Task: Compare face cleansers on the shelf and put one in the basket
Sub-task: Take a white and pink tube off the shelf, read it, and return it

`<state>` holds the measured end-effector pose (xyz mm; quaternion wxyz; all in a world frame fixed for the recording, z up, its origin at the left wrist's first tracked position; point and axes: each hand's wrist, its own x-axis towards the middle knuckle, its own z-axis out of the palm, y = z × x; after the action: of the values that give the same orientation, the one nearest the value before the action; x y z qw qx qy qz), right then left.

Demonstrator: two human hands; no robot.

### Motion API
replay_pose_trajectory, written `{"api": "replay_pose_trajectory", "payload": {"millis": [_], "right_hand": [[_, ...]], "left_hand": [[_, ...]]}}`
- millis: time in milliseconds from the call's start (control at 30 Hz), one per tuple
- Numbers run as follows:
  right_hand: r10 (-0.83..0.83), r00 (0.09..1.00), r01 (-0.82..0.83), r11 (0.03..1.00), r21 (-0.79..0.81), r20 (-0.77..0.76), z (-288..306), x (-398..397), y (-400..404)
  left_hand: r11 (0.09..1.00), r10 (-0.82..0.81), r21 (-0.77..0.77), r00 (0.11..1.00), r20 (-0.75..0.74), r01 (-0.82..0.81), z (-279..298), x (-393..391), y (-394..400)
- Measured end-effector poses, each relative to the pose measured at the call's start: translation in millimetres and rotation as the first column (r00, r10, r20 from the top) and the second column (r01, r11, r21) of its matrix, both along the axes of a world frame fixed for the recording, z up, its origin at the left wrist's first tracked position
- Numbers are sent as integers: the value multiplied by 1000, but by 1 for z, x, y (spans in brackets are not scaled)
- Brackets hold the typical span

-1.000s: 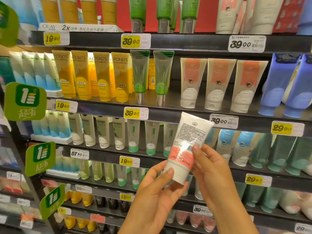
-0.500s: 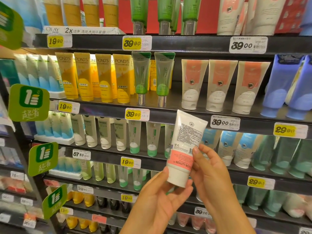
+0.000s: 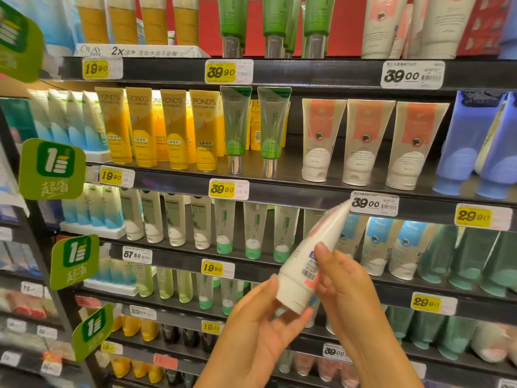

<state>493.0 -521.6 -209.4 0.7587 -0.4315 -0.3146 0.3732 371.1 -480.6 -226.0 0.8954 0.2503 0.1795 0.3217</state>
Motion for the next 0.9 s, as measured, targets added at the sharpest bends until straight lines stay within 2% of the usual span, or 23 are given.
{"api": "replay_pose_trajectory", "payload": {"millis": [100, 200, 300, 467, 600, 700, 800, 900], "right_hand": [[17, 996, -12, 998, 55, -89, 1, -1, 0], [24, 979, -1, 994, 113, -203, 1, -1, 1], [52, 967, -18, 990, 138, -250, 2, -2, 0], [105, 953, -72, 990, 124, -284, 4, -5, -5], [142, 956, -116, 987, 112, -257, 4, -5, -6], [104, 977, -93, 993, 70, -186, 1, -2, -5], [92, 993, -91, 996, 8, -70, 0, 0, -5], [114, 993, -113, 992, -58, 19, 0, -2, -7]], "left_hand": [[988, -86, -119, 994, 71, 94, 5, -4, 0], [971, -171, -151, 979, 115, 187, 8, -6, 1], [945, -238, -189, 958, 160, 266, 7, -7, 1], [944, -238, -193, 958, 158, 267, 5, -6, -1], [958, -245, -113, 958, 149, 263, 7, -6, -3], [977, -211, 12, 972, 102, 211, 8, -7, -4], [994, -30, 106, 999, -14, 32, 2, -4, -3], [936, 174, 331, 974, -147, -117, -5, -3, 0]]}}
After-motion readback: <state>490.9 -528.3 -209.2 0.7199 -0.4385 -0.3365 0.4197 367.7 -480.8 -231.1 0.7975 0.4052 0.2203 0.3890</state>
